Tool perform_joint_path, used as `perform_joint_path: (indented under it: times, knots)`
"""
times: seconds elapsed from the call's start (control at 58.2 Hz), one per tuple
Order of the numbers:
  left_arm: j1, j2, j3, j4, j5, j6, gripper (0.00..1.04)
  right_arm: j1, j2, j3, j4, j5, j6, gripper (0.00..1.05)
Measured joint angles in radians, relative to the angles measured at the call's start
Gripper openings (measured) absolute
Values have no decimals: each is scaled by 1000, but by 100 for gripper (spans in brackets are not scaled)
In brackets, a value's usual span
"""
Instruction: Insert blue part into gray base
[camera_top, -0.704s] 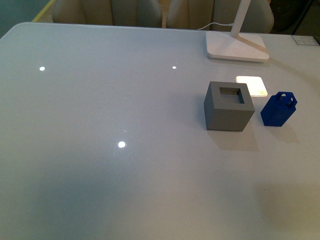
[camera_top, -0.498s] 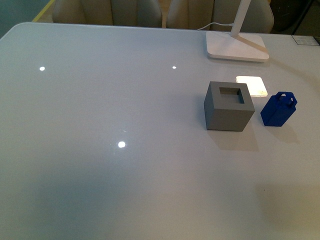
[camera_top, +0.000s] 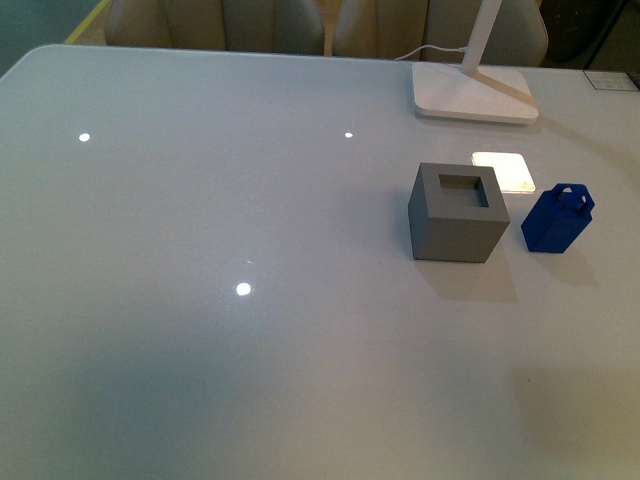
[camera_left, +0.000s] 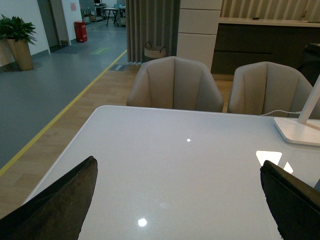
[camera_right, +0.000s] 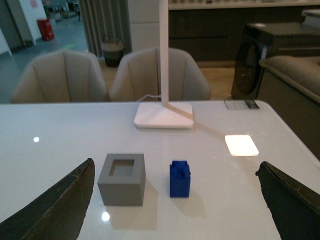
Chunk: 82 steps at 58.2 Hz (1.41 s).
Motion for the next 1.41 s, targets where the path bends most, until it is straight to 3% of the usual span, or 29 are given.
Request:
perform_joint_path:
  times: [0.086,0.137,0.223,0.464,0.67,0.91,1.408]
  knots:
    - [0,0,0,0,0,0,97,89,159,111,-262,93,-7,96]
    - [0,0,0,0,0,0,97,126,246,147,-304,87,-6,96]
    - [0,0,0,0,-1,0,97,104,378,200,-230,64,-8,96]
    - [0,0,0,0,0,0,97,-97,957,396,154,-88,-41,96]
    - [0,0,0,0,0,0,97,-145,1524,605,312,-135,-40,96]
    - [0,0,0,0,0,0,97,-124,1944,898,288,-113,-14,96]
    - [0,0,0,0,0,0,97,-58,2227,1195,204,-62,53,96]
